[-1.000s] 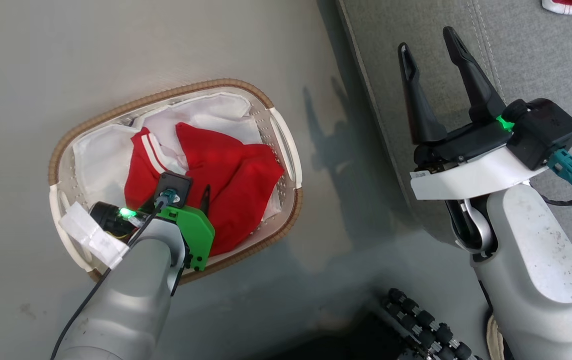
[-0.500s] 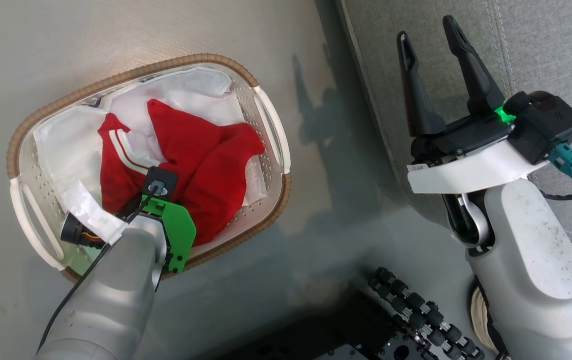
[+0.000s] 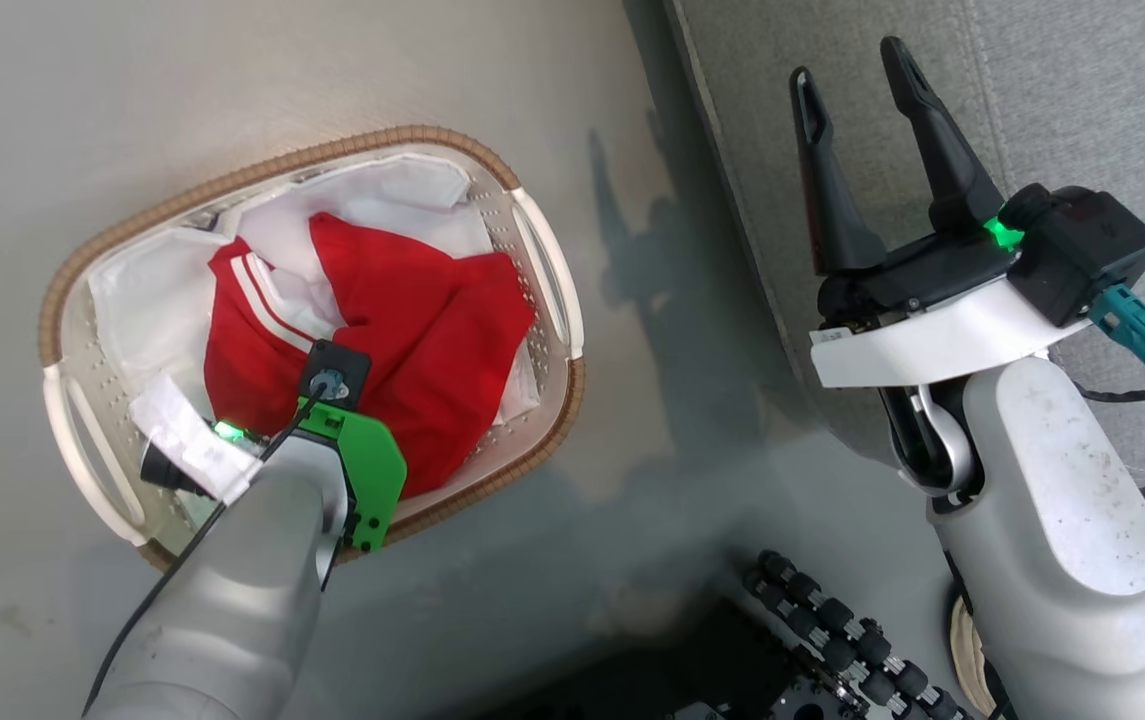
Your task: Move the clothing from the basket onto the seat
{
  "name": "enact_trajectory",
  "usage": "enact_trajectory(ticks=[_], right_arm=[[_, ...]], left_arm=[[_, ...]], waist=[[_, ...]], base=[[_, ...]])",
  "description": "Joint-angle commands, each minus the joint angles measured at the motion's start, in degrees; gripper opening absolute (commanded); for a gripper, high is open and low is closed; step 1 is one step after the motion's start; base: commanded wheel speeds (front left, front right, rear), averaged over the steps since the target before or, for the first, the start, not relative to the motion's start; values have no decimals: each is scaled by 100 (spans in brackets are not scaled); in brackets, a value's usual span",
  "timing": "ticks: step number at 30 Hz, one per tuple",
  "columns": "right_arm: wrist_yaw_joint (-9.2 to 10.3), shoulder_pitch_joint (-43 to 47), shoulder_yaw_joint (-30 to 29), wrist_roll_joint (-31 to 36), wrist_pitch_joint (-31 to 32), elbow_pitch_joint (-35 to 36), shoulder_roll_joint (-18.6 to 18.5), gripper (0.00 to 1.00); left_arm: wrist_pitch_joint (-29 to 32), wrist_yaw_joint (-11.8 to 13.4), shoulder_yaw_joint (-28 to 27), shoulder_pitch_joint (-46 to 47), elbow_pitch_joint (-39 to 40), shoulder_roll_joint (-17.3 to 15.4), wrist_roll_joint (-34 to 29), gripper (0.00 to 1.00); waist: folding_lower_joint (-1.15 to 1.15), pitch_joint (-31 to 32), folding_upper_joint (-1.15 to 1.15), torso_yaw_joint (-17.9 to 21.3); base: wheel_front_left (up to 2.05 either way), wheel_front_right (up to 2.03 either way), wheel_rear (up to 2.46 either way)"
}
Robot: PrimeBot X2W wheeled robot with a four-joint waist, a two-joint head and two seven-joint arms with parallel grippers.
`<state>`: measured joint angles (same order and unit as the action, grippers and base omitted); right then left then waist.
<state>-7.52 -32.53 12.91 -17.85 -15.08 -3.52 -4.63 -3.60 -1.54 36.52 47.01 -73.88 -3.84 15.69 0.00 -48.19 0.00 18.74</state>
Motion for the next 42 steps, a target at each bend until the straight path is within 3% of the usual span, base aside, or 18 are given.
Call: enact_trajectory(ticks=[1,11,16,21,28,42], right_arm=[[6,69,6,11,-12,-42,-6,100],[6,444,114,76,-12,-296,-84,100],[7,759,161,117,-12,-433,-164,100],[7,1113,154,150,-12,-551,-234,100],[6,1619,164,223,-12,-682,-261,100],[6,2302,298,280,-12,-899,-86,100]], left_arm=[[-107,-18,-45,-131,-4,13,83,0],[-908,-141,-170,-721,82,87,497,0],[-1125,-291,-39,-1168,636,92,815,0],[-1163,-208,-20,-1543,1385,95,976,0],[-1163,-98,-539,-2184,2609,87,702,0],[-1163,-347,-1571,-2996,4448,87,243,0]], waist=[[0,221,0,-49],[0,1263,0,-391],[0,1870,0,-667],[0,2407,0,-959],[0,3132,0,-1336],[0,4105,0,-1614]], base=[[0,0,0],[0,0,0],[0,0,0],[0,0,0],[0,0,0],[0,0,0]])
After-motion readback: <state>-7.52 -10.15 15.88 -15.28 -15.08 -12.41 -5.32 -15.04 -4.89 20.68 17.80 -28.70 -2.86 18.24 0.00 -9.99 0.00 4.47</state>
